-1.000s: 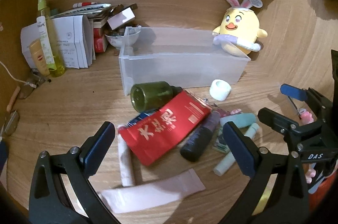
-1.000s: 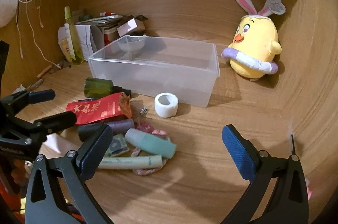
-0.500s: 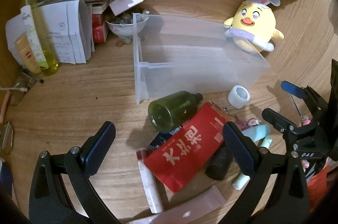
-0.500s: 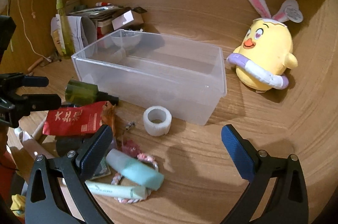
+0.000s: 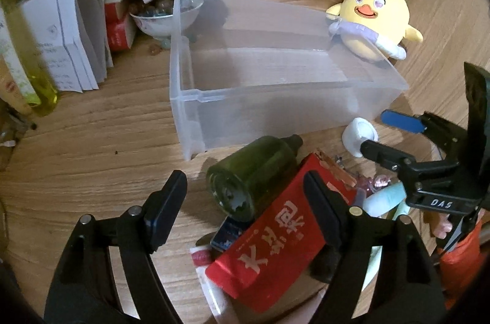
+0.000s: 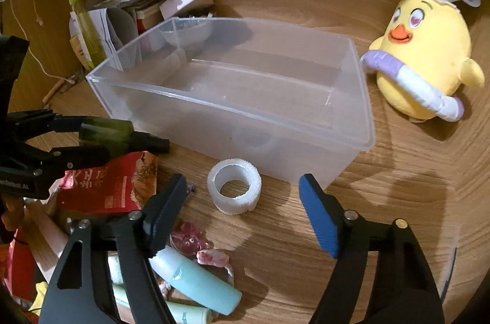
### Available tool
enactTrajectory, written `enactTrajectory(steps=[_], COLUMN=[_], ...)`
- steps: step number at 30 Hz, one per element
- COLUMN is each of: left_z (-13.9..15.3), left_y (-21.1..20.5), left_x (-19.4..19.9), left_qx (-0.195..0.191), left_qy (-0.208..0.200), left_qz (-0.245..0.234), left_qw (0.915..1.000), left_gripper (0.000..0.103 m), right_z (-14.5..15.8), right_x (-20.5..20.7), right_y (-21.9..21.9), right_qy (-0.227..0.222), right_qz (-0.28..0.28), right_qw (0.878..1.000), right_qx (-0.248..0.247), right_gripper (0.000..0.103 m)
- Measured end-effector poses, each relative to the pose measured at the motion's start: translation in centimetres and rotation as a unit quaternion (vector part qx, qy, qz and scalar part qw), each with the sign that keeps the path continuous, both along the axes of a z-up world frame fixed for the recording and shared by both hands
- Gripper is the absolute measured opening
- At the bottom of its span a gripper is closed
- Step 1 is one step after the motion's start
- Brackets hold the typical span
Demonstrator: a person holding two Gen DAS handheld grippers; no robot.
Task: Organize objects
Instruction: 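Grasp the green glass bottle with the left tool while the right tool grasps the white tape roll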
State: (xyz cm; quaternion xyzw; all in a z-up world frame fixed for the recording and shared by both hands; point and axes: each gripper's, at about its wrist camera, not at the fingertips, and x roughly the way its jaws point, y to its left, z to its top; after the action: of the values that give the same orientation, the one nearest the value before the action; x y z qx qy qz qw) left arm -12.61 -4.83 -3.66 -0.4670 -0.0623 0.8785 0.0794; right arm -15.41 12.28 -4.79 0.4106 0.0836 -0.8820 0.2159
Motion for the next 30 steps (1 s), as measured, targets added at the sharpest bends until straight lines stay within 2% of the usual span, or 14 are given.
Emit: enactTrajectory(steps=[6, 9, 11, 13, 14, 17, 30], left_z=[-1.0, -1.3, -1.2, -1.0, -0.9, -0.6, 2.3], left_y=[-0.3, -0.4, -0.4, -0.4, -0.4, -0.4, -0.3], left_x=[-1.0, -1.4, -1.5, -1.4, -1.4, -1.2, 1.9], left_qx=[0.044, 0.051, 0.051, 0.050, 0.050, 0.049, -0.001], left_qy=[-0.028, -0.032, -0.027, -0.022, -0.019, -0.010, 0.055], left_qz=[-0.003, 0.003, 0.005, 0.005, 0.005, 0.008, 0.017], left_qw=[0.9986, 0.9982, 0.9983, 0.9985, 0.9986, 0.9987, 0.9983], left_gripper=[0.079, 0.078, 0.074, 0.064, 0.063, 0.063, 0.063], right_z=[-0.8, -1.0, -1.1, -1.1, -1.0, -0.9, 1.4], right_x=[-0.6, -0.8, -0.9, -0.9, -0.9, -0.8, 1.6], right_y=[-0.6, -0.8, -1.0, -1.0, -1.0, -0.9, 0.1], right_qy=[-0.014, -0.017, -0.018, -0.016, -0.014, -0.009, 0.027], right_qz=[0.011, 0.015, 0.016, 0.016, 0.015, 0.012, 0.013], right_qw=[1.000, 1.000, 1.000, 1.000, 1.000, 1.000, 1.000], right_qx=[0.001, 0.002, 0.003, 0.005, 0.006, 0.006, -0.006], right_gripper=[0.052, 0.044, 0.036, 0.036, 0.036, 0.036, 0.036])
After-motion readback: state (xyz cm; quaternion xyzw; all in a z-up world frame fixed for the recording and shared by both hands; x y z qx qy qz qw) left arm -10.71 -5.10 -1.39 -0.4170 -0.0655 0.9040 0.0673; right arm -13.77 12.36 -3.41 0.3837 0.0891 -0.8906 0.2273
